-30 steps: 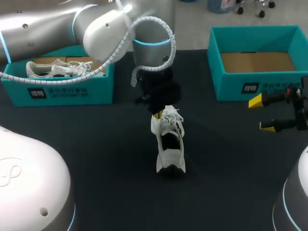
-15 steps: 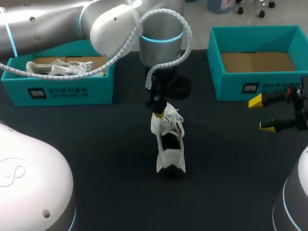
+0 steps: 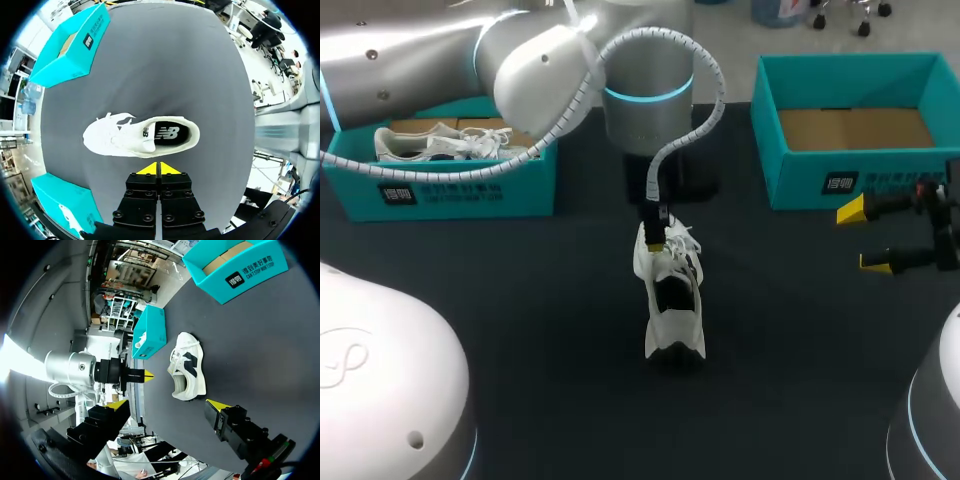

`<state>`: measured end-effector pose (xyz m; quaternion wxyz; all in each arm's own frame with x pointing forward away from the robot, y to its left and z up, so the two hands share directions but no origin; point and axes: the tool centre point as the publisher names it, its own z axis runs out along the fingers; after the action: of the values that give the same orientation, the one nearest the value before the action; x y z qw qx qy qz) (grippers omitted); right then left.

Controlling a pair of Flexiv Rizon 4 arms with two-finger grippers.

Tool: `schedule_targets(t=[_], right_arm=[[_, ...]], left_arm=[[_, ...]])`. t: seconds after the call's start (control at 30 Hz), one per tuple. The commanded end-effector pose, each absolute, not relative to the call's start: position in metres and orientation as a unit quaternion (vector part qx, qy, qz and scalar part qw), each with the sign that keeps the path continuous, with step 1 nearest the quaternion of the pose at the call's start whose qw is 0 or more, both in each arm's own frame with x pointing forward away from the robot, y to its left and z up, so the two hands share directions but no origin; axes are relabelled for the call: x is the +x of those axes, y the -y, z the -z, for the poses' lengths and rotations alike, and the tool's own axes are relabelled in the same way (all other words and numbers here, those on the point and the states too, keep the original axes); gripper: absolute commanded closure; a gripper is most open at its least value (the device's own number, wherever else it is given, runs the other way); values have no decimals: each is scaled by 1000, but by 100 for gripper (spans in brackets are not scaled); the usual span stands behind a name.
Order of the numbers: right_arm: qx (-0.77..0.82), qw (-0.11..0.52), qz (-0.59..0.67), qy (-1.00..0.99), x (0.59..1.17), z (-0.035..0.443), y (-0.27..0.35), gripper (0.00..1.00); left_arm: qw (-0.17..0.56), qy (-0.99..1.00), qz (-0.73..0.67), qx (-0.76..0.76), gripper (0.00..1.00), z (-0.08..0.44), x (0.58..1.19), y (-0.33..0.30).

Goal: Take the shoe out of the shoebox, open the shoe tongue, remove and reinsert the insole, then place the shoe into the shoebox

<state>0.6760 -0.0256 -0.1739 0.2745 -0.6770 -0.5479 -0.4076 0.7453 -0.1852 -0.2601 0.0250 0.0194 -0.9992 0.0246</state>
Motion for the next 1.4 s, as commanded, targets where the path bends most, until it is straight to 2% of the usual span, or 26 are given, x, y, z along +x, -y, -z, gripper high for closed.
schedule_targets(t=[0.03,0.23,0.5,0.53,0.57,0.6,0.67,0.73,0.77,0.8,1.07,1.4], right_arm=[[-679,273,407,547,675,174,25,0],[-679,273,407,547,675,174,25,0],[-679,273,407,547,675,174,25,0],[-679,273,407,547,675,174,25,0],[-679,273,407,547,675,174,25,0],[-679,273,407,547,675,174,25,0],[-679,273,407,547,675,174,25,0],[-679,273,407,547,675,174,25,0],[-679,273,407,547,675,174,25,0],[-679,273,407,547,675,174,25,0],[-679,273,407,547,675,174,25,0],[-679,273,407,547,675,174,25,0]], left_arm=[[-6,989,-35,142,100,265,723,185],[-34,993,-26,108,100,271,702,196],[-34,998,-25,50,100,295,692,209],[-31,998,-36,44,98,297,690,210],[-30,998,-38,33,84,300,689,211],[-34,998,-36,32,76,302,689,213],[-36,999,-29,28,67,308,688,215],[-31,999,-32,17,36,312,684,218],[-28,999,-30,8,13,314,682,218],[-31,999,-28,7,1,315,679,219],[-10,999,-34,-5,0,328,670,226],[-21,999,-30,3,0,359,663,225]])
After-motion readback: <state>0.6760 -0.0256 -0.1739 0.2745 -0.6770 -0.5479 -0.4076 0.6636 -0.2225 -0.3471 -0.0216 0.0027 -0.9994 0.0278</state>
